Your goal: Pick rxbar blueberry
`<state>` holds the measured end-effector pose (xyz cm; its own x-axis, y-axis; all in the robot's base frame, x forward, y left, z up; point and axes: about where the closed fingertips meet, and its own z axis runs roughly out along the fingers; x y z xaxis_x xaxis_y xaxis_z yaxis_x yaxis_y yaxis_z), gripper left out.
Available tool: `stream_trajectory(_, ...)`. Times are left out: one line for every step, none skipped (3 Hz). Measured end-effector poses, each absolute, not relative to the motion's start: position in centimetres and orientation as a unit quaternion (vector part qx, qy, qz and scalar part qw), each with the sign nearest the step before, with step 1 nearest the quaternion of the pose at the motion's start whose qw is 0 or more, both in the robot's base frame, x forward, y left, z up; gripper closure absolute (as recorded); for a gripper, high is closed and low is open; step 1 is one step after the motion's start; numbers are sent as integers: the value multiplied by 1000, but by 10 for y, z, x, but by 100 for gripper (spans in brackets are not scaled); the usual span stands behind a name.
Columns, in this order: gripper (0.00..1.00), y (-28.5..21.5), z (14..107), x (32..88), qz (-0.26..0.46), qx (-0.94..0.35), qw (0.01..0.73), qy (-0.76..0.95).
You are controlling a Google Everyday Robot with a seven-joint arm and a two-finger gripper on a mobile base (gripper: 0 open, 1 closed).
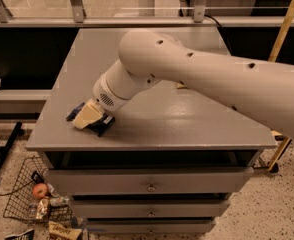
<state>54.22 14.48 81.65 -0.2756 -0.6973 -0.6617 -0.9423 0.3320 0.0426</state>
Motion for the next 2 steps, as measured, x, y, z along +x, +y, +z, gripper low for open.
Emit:
stream_trajectory(86,145,822,542,221,-534,278,768)
stream_trajectory(100,145,824,542,221,-534,278,767)
